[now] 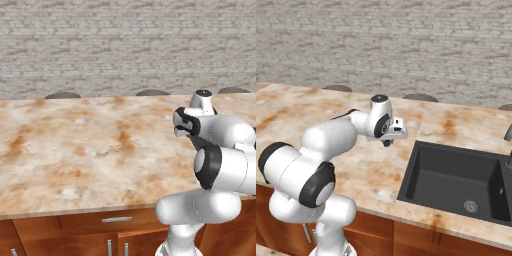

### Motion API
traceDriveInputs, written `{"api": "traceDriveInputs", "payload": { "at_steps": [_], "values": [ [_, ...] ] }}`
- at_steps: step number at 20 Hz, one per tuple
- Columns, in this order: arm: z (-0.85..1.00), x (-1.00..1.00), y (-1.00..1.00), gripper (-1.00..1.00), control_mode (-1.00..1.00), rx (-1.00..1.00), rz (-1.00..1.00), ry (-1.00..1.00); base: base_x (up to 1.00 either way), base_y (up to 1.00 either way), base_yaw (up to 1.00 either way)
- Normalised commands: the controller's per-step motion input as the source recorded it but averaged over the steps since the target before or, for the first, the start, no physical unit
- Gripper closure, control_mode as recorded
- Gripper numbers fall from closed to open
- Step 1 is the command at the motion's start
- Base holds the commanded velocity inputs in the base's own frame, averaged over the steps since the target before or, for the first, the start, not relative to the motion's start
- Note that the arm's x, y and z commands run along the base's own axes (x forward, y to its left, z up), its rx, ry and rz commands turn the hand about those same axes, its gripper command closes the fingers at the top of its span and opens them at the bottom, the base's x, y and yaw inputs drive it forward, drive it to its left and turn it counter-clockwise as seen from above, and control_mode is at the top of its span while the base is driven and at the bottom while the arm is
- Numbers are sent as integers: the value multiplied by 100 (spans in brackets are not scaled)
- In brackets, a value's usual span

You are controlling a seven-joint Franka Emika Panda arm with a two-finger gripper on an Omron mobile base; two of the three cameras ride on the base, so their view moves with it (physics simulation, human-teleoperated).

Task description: Locate and retrieve the dish brush and dish brush from the cabinet. Place them next to the sink.

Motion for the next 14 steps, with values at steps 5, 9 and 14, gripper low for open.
{"api": "traceDriveInputs", "payload": {
  "at_steps": [5, 9, 14],
  "values": [
    [-63, 27, -19, 100, -100, 1, 1, -3, 0, 0, 0],
    [-42, 28, -6, 100, -100, -1, 0, 0, 0, 0, 0],
    [-30, 28, 0, 100, -100, -3, 0, 2, 0, 0, 0]
  ]
}}
